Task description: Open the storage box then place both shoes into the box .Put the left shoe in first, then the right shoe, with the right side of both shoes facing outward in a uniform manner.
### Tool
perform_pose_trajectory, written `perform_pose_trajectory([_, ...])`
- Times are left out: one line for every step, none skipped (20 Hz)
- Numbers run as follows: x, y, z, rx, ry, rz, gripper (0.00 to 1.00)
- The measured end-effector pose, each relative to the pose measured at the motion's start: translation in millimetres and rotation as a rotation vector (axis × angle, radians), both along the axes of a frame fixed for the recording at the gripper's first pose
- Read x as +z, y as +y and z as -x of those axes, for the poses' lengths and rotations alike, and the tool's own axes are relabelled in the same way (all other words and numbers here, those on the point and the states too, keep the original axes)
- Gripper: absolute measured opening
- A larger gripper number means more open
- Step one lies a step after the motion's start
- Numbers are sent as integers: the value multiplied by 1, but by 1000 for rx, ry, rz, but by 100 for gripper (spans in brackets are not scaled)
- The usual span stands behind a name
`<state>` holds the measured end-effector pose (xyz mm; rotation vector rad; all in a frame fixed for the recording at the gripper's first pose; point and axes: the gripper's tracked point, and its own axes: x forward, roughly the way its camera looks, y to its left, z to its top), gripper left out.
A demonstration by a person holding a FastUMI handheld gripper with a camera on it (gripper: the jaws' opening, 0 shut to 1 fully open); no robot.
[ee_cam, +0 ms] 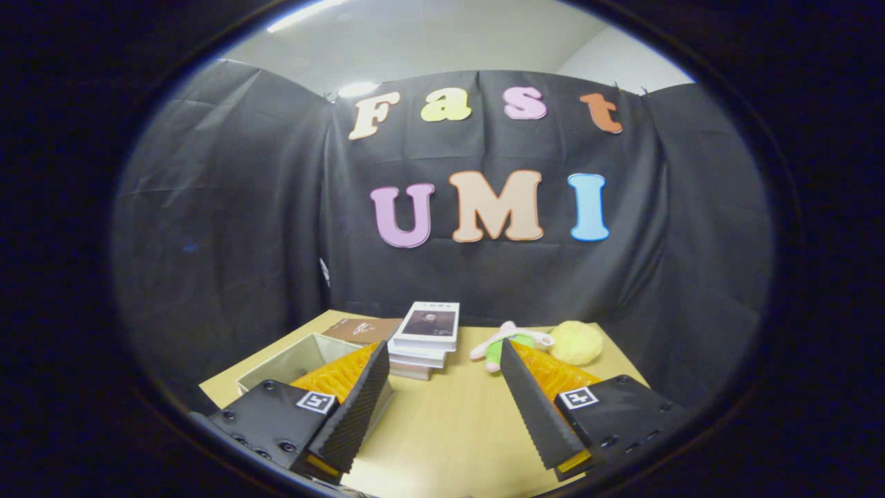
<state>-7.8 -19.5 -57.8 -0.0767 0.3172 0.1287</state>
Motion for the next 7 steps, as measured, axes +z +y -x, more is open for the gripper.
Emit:
perform_pose_trajectory([3, -11, 1, -13, -17, 6, 100])
perform_pose_trajectory([7, -22, 5, -26, -42, 8, 100])
perform_pose_trajectory([13, -33, 8, -41, -64, 14, 100])
perform_pose_trajectory([20, -43, 9, -54, -93, 18, 100])
perform_pose_trajectory([23, -52, 9, -65, -113, 23, 100])
perform_pose_trajectory([26, -59, 10, -72, -124, 28, 100])
perform_pose_trajectory([27, -65, 9, -83, -136, 30, 100])
